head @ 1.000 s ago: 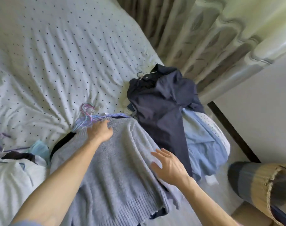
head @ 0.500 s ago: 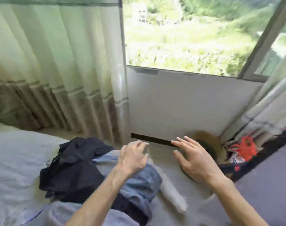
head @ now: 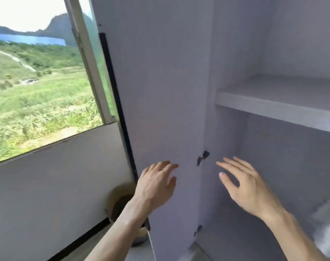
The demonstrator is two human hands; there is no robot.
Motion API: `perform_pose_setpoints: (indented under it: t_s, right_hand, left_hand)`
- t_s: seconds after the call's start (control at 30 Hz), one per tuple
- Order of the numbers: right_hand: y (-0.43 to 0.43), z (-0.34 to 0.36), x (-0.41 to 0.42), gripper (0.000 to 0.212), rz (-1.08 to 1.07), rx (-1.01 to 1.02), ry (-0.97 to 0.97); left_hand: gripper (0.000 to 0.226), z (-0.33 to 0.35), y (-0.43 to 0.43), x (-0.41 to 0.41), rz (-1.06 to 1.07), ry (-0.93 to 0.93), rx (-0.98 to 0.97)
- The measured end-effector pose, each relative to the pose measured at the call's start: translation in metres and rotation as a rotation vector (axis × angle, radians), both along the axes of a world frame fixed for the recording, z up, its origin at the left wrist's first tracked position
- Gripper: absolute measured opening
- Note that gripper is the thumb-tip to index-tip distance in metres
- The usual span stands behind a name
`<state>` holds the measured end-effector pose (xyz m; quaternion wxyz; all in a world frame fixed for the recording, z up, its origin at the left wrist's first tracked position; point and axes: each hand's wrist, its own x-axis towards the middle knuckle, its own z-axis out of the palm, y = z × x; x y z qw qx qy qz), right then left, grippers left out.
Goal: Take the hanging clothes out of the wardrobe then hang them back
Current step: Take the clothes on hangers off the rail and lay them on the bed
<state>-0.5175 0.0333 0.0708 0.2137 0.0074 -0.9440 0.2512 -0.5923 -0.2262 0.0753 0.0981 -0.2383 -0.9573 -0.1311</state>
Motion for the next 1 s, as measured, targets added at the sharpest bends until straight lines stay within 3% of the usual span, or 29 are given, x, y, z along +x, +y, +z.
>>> perform_pose_setpoints:
  t_s: [0.27,0.53,0.67,0.83,1.0]
  right_hand:
    - [0.097,0.007,0.074,0.038,-0.468,0.047,0.002]
    - [0.113,-0.011,0.134,0.041,-0.71,0.073,-0.038]
    - [0.13,0.006,0.15,0.04,-0.822,0.114,0.04]
    - [0.168,0.046,0.156,0.04,-0.961,0.166,0.295]
    - [0.233,0.077,0.147,0.05,-1.066,0.197,0.291]
  left_hand:
    - [0.045,0.016,0.129,-0.041,-0.353,-0.048,-0.01]
    - [0.047,-0.001,0.203,-0.023,-0.628,-0.081,-0.033]
    - [0.048,0.006,0.254,-0.012,-0.736,-0.06,-0.025]
    - [0.052,0.022,0.323,0.007,-0.873,-0.077,-0.045]
    - [0.053,0.031,0.393,0.027,-0.917,-0.219,-0.102]
